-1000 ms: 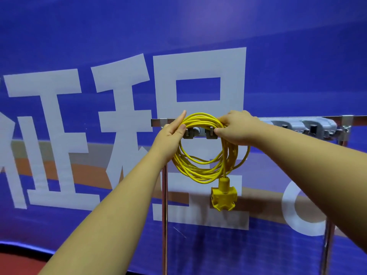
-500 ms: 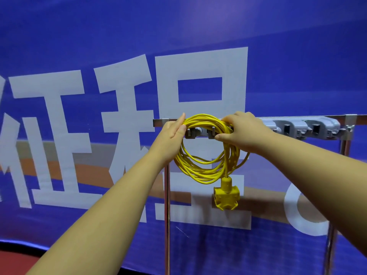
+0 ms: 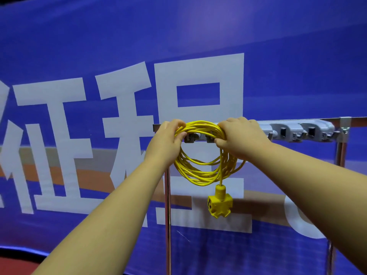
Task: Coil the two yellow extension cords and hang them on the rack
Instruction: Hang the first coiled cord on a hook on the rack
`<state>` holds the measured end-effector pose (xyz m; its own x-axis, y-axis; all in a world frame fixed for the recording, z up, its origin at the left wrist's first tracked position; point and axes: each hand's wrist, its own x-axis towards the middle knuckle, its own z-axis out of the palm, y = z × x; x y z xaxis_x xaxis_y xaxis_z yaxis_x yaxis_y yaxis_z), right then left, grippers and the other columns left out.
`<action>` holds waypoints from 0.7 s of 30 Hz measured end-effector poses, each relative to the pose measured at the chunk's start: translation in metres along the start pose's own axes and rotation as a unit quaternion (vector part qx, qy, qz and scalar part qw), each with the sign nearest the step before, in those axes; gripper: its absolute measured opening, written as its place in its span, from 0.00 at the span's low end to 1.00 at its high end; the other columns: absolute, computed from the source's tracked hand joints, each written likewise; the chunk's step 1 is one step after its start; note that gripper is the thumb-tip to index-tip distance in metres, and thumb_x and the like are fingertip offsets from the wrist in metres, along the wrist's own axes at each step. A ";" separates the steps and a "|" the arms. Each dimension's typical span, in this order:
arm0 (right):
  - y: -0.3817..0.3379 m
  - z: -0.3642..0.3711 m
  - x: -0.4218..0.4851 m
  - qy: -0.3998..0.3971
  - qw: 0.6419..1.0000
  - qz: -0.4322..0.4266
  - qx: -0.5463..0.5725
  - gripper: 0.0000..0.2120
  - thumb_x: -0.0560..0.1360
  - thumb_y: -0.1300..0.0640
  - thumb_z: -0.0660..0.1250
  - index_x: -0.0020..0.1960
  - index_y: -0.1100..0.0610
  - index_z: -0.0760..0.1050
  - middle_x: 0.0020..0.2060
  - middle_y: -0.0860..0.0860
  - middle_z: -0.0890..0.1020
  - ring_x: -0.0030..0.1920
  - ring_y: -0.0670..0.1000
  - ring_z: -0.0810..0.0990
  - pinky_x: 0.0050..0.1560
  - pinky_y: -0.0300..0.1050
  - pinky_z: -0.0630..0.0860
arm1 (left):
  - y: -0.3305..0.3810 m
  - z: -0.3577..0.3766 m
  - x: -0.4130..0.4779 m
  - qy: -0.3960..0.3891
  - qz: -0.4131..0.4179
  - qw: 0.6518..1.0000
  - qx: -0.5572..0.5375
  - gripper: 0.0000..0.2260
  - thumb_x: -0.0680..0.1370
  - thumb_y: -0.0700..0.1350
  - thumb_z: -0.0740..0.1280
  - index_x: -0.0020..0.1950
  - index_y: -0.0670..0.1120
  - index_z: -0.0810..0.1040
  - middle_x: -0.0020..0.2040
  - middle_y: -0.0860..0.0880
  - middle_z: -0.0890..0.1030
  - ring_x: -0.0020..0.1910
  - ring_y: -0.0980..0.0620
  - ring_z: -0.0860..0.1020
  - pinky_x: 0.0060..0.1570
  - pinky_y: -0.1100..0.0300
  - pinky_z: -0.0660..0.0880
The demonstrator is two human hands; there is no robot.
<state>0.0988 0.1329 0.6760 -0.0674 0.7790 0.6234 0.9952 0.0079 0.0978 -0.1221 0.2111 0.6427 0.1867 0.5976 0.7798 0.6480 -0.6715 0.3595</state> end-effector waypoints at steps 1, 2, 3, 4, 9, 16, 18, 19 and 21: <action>-0.001 -0.001 0.001 -0.003 1.000 0.007 0.019 0.12 0.80 0.41 0.63 0.50 0.49 0.76 0.43 0.50 0.80 0.47 0.55 0.79 0.51 0.58 0.80 | 0.001 0.000 0.000 -0.004 0.007 1.000 0.014 0.12 0.86 0.52 0.63 0.69 0.55 0.74 0.62 0.50 0.75 0.54 0.50 0.77 0.49 0.54 0.81; -0.001 -0.001 0.002 -0.007 0.999 0.014 0.048 0.11 0.80 0.44 0.62 0.47 0.49 0.76 0.40 0.50 0.80 0.44 0.55 0.80 0.47 0.57 0.82 | 0.001 -0.001 0.001 -0.007 0.007 1.000 0.013 0.12 0.86 0.52 0.63 0.69 0.55 0.74 0.61 0.50 0.74 0.54 0.49 0.77 0.49 0.55 0.80; 0.000 -0.001 0.003 -0.006 0.997 0.021 0.075 0.11 0.81 0.45 0.62 0.46 0.49 0.77 0.37 0.50 0.80 0.42 0.55 0.81 0.44 0.55 0.82 | 0.000 -0.001 0.003 -0.009 0.002 1.000 -0.002 0.12 0.85 0.52 0.64 0.68 0.56 0.75 0.61 0.50 0.74 0.54 0.49 0.77 0.48 0.57 0.80; 0.002 -0.001 0.004 0.002 0.995 0.030 0.091 0.11 0.82 0.45 0.62 0.47 0.49 0.78 0.36 0.50 0.81 0.41 0.54 0.81 0.42 0.53 0.82 | -0.001 -0.002 0.004 -0.010 -0.006 1.000 -0.022 0.11 0.85 0.52 0.65 0.67 0.56 0.76 0.60 0.50 0.74 0.54 0.50 0.78 0.46 0.60 0.78; 0.004 -0.002 0.013 0.043 0.992 0.069 0.099 0.17 0.82 0.39 0.64 0.51 0.51 0.83 0.37 0.52 0.82 0.41 0.56 0.81 0.40 0.49 0.79 | 0.002 -0.005 0.009 -0.011 -0.031 0.996 -0.085 0.10 0.85 0.48 0.65 0.66 0.57 0.77 0.60 0.50 0.75 0.54 0.53 0.78 0.47 0.62 0.78; 0.002 -0.004 0.033 0.038 0.981 0.108 0.156 0.19 0.77 0.31 0.68 0.55 0.45 0.82 0.48 0.49 0.86 0.50 0.55 0.83 0.53 0.59 0.83 | 0.029 -0.003 0.020 -0.015 0.044 0.998 -0.031 0.15 0.83 0.42 0.65 0.67 0.57 0.75 0.63 0.51 0.73 0.57 0.51 0.78 0.51 0.56 0.81; 0.002 0.000 0.035 0.022 0.975 0.110 0.191 0.19 0.75 0.28 0.69 0.54 0.42 0.79 0.51 0.49 0.85 0.53 0.56 0.83 0.56 0.63 0.82 | 0.031 0.000 0.025 0.002 0.062 0.998 0.012 0.10 0.83 0.50 0.69 0.63 0.57 0.77 0.62 0.52 0.74 0.58 0.51 0.76 0.53 0.55 0.80; 0.002 0.003 0.034 0.016 0.972 0.112 0.206 0.20 0.73 0.26 0.69 0.54 0.40 0.77 0.52 0.50 0.84 0.54 0.57 0.82 0.56 0.64 0.82 | 0.030 0.002 0.028 0.006 0.066 0.998 0.022 0.08 0.82 0.52 0.70 0.61 0.57 0.78 0.61 0.52 0.75 0.58 0.50 0.76 0.53 0.55 0.79; 0.002 0.008 0.032 0.018 0.967 0.121 0.225 0.24 0.70 0.22 0.68 0.55 0.38 0.74 0.56 0.52 0.81 0.59 0.59 0.80 0.57 0.64 0.82 | 0.029 0.004 0.030 0.012 0.042 0.999 -0.017 0.06 0.81 0.52 0.72 0.57 0.56 0.81 0.59 0.51 0.76 0.56 0.50 0.78 0.51 0.54 0.81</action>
<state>0.0993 0.1630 0.6900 0.1764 0.7700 0.6132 0.9116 0.1072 -0.3968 -0.0947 0.2108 0.6748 0.2215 0.5277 0.8200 0.6048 -0.7340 0.3090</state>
